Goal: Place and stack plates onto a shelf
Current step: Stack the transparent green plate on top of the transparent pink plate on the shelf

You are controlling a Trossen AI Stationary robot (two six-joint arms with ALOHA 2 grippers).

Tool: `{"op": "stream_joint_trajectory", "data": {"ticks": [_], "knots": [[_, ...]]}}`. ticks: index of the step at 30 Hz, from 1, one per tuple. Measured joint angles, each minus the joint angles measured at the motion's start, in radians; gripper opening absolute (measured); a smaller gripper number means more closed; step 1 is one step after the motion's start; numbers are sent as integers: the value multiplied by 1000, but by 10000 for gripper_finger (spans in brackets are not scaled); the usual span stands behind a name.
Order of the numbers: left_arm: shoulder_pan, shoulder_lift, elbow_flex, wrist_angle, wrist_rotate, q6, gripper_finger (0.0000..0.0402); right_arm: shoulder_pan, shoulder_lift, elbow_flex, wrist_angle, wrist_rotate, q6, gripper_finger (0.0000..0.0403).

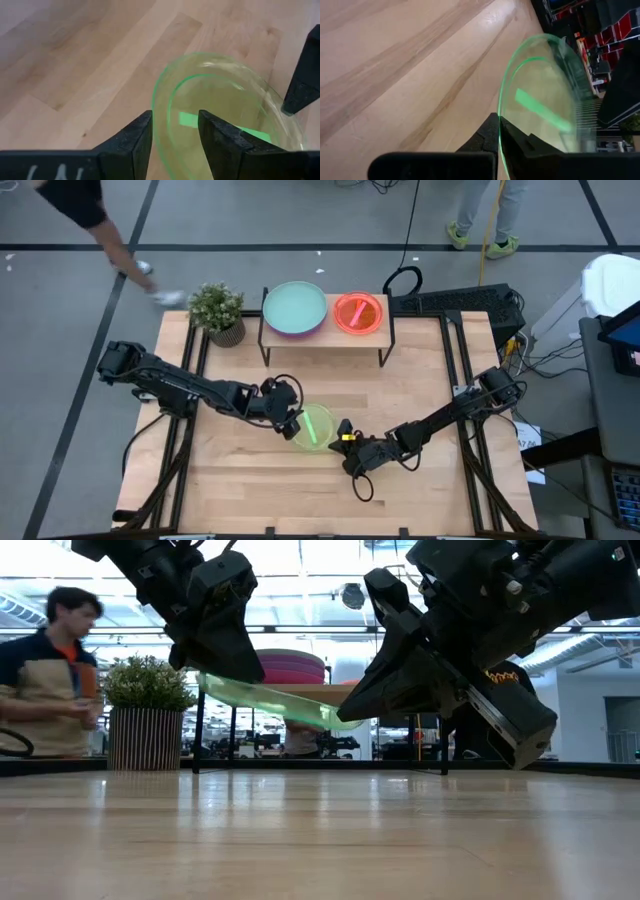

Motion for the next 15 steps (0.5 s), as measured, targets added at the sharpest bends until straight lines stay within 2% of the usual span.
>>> {"op": "stream_joint_trajectory", "data": {"ticks": [15], "knots": [[0, 0, 0, -44, -33, 21, 164, 0, 0, 0, -6, -28, 55, 0]]}}
